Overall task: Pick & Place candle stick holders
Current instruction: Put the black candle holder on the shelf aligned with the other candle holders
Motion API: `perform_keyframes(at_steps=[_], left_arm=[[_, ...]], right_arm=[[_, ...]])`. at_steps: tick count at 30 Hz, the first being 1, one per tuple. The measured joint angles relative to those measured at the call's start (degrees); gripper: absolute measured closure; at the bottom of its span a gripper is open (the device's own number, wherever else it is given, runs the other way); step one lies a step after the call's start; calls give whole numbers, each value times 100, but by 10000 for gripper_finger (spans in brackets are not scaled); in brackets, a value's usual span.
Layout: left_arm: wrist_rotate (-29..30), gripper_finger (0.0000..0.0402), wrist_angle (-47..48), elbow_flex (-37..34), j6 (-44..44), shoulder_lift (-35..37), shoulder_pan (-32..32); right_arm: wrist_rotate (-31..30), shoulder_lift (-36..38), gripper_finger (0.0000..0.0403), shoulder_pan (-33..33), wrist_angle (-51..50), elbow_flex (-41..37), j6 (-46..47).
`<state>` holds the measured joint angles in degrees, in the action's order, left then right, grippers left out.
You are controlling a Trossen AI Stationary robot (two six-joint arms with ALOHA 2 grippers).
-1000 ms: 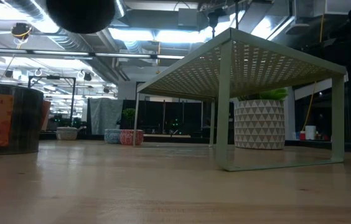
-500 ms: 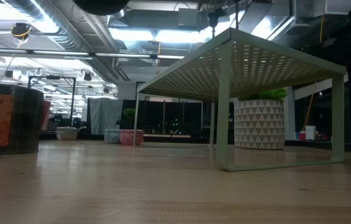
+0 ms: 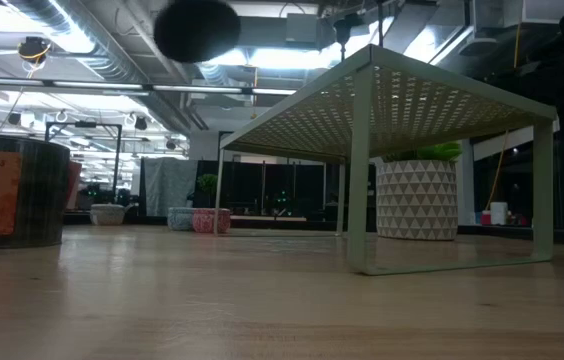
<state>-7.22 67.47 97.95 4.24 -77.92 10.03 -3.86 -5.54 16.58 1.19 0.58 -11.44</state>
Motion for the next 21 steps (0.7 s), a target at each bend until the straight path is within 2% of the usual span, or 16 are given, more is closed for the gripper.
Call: perform_keyframes(at_steps=[5, 11, 16, 21], left_arm=[[1, 284, -10, 0, -345, -87, -318], [11, 268, -42, 18, -504, -89, -745], [13, 284, -207, 234, -566, -81, -1045], [28, 285, -422, 295, -795, -84, -1265]], right_arm=[[2, -1, 231, 2, -1, 1, 1], [0, -1, 231, 1, 0, 2, 1], [1, -1, 231, 0, 0, 2, 1], [0, 0, 231, 2, 0, 0, 2]])
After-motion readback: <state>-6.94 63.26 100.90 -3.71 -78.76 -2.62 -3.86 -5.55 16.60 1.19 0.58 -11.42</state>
